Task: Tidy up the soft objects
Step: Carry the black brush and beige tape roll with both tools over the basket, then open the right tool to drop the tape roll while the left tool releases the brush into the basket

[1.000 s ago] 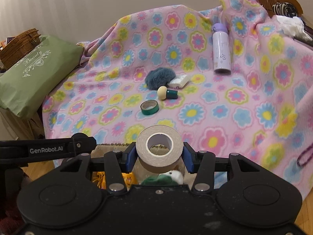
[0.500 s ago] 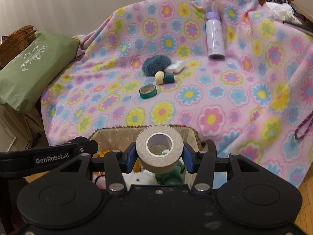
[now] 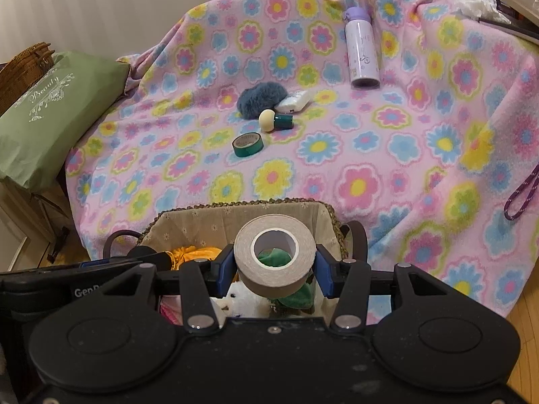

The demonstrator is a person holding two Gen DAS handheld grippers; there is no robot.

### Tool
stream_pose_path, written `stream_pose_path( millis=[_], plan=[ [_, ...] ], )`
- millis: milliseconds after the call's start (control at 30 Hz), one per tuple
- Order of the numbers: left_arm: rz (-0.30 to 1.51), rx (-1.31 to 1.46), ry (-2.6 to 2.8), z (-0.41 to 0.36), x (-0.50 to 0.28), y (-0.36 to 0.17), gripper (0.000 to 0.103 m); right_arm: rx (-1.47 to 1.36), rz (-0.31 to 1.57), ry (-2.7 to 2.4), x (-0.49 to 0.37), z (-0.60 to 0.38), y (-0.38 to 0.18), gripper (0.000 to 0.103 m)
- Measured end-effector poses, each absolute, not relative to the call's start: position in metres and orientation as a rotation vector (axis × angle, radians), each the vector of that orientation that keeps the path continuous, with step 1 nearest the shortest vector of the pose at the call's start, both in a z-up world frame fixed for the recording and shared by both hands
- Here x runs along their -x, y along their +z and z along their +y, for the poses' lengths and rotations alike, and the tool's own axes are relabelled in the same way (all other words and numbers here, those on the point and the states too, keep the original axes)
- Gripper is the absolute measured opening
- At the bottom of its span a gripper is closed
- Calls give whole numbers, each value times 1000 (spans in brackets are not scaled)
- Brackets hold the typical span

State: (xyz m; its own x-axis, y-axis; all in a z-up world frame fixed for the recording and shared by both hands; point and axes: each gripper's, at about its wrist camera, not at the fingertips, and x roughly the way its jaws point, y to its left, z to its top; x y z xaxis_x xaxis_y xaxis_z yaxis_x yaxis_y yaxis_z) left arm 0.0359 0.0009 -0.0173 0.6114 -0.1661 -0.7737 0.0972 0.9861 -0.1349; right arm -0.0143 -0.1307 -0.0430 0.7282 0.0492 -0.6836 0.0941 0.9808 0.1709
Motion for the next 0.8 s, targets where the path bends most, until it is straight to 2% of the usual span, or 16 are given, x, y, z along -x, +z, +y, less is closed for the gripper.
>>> stream_pose_path(
  millis=[800],
  plan=[
    [918, 72, -148, 0, -34, -24, 54, -187, 815, -14, 12, -129, -53, 48]
  ],
)
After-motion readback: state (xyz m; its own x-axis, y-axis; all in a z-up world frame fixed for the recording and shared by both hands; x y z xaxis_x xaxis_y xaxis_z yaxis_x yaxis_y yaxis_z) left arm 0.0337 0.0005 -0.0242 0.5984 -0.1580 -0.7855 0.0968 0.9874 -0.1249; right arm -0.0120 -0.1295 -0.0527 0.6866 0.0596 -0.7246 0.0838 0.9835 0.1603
